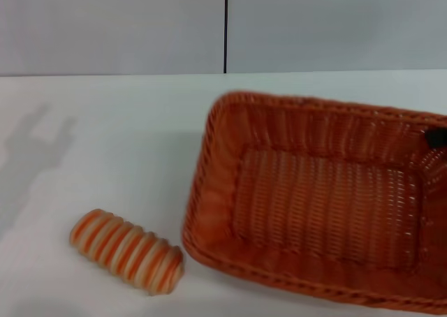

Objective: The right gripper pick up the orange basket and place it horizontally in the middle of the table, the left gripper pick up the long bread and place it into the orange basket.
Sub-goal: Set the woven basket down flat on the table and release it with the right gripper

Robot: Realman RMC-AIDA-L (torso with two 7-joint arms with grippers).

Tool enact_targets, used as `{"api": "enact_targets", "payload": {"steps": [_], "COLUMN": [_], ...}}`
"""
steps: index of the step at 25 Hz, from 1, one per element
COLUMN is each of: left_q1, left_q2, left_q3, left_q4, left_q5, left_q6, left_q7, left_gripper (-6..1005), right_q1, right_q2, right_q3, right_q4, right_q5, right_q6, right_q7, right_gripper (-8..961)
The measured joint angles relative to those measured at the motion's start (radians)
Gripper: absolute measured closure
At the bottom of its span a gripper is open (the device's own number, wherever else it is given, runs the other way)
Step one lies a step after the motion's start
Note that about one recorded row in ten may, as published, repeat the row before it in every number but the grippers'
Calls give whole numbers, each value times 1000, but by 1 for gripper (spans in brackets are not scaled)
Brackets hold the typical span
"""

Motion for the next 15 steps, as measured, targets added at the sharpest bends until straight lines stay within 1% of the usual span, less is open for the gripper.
{"api": "enact_targets", "payload": {"steps": [2, 5, 8, 12, 13, 15], "left_q1": [0, -4, -7, -9, -11, -12], "left_q2": [0, 0, -2, -4, -5, -6], "left_q3": [0, 3, 9, 11, 11, 11], "left_q4": [0, -2, -5, -6, -9, -13], "left_q5": [0, 0, 0, 0, 0, 0], "left_q6": [-2, -5, -8, -10, -11, -11], "left_q7": [3, 18, 23, 23, 23, 23], "left_gripper": [367, 367, 367, 368, 368, 368], "right_q1": [2, -2, -2, 15, 20, 22], "right_q2": [-3, -1, 5, 14, 19, 22], "right_q3": [3, 14, 28, 59, 65, 65], "right_q4": [3, 9, 22, 67, 89, 99], "right_q5": [-18, -14, -9, 3, 19, 28], "right_q6": [-1, 1, 8, 26, 44, 53], "right_q7": [-43, -117, -170, -232, -259, -270], "right_gripper": [781, 781, 781, 781, 781, 781]}}
